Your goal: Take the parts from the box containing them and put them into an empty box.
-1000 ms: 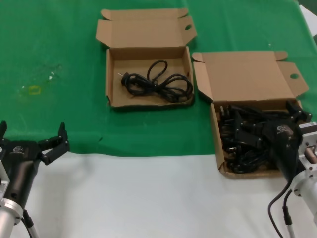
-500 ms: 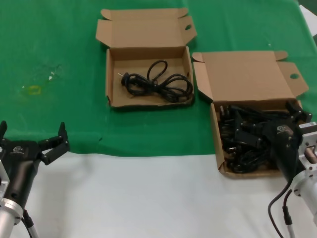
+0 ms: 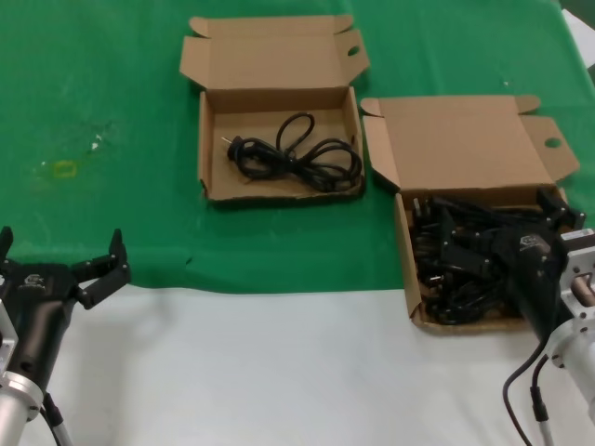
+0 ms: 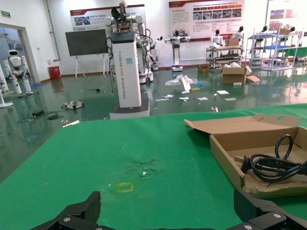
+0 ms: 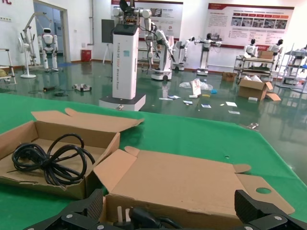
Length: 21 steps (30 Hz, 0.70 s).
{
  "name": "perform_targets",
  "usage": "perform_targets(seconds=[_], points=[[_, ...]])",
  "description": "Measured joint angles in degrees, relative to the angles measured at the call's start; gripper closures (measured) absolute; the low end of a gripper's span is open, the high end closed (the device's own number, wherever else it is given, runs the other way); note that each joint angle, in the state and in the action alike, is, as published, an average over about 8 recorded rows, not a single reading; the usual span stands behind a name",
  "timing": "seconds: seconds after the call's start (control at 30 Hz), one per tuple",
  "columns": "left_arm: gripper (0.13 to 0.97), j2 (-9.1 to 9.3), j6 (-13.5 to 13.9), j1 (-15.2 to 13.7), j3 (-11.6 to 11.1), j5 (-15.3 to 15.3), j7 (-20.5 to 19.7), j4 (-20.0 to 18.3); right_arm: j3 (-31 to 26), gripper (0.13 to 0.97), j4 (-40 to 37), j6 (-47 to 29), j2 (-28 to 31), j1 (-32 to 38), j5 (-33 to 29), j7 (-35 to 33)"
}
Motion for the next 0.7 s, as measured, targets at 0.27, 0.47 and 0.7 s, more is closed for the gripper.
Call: perform_targets(seconds=[0.27, 0.47, 0.7], points=[[0.132, 0.0, 0.0, 0.0, 0.0, 0.0, 0.0, 0.0, 0.0, 0.129, 0.0, 0.0, 0.0, 0.0, 0.0, 0.0], [0.132, 0.0, 0.0, 0.0, 0.0, 0.0, 0.0, 0.0, 0.0, 0.129, 0.0, 0.0, 0.0, 0.0, 0.0, 0.0], [0.132, 0.0, 0.0, 0.0, 0.0, 0.0, 0.0, 0.0, 0.0, 0.129, 0.0, 0.0, 0.0, 0.0, 0.0, 0.0]])
